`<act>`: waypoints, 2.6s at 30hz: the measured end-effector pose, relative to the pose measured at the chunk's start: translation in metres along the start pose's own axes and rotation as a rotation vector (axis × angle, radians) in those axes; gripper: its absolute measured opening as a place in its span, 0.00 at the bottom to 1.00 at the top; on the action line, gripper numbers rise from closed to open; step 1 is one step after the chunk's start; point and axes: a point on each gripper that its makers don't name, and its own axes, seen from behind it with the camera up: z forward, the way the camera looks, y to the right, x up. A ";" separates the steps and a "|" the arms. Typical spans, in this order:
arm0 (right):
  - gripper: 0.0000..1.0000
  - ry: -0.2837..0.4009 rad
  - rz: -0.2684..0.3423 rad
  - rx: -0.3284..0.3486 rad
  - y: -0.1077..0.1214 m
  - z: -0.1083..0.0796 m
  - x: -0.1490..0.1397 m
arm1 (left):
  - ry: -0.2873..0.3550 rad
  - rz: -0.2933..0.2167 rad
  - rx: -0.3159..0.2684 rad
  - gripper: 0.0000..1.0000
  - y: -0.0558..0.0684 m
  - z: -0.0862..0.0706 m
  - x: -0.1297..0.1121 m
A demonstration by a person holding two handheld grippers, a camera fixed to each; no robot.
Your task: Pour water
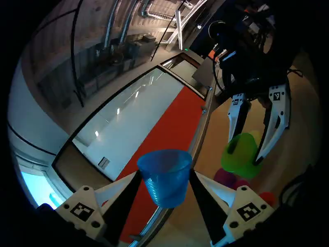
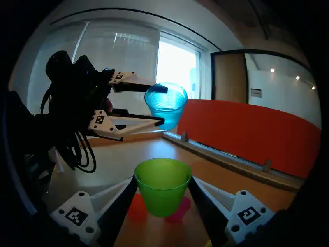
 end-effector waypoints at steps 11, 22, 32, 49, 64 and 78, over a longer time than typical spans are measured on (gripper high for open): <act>0.90 0.004 0.000 0.008 -0.002 0.002 -0.001 | 0.002 0.063 0.005 0.84 0.000 0.001 0.006; 0.90 0.010 -0.008 0.017 -0.006 0.003 0.003 | 0.011 0.117 0.010 0.84 -0.001 0.002 0.014; 0.90 0.013 -0.008 0.019 -0.006 0.007 0.004 | 0.018 0.170 0.012 0.84 -0.003 0.002 0.022; 0.90 0.016 -0.013 0.023 -0.006 0.007 0.005 | 0.023 0.253 0.016 0.84 0.001 -0.005 0.030; 0.90 0.019 -0.022 0.029 -0.010 0.007 0.008 | 0.029 0.275 0.021 0.84 0.001 -0.008 0.032; 0.90 0.026 -0.031 0.035 -0.012 0.007 0.010 | 0.039 0.290 0.016 0.84 0.003 -0.009 0.036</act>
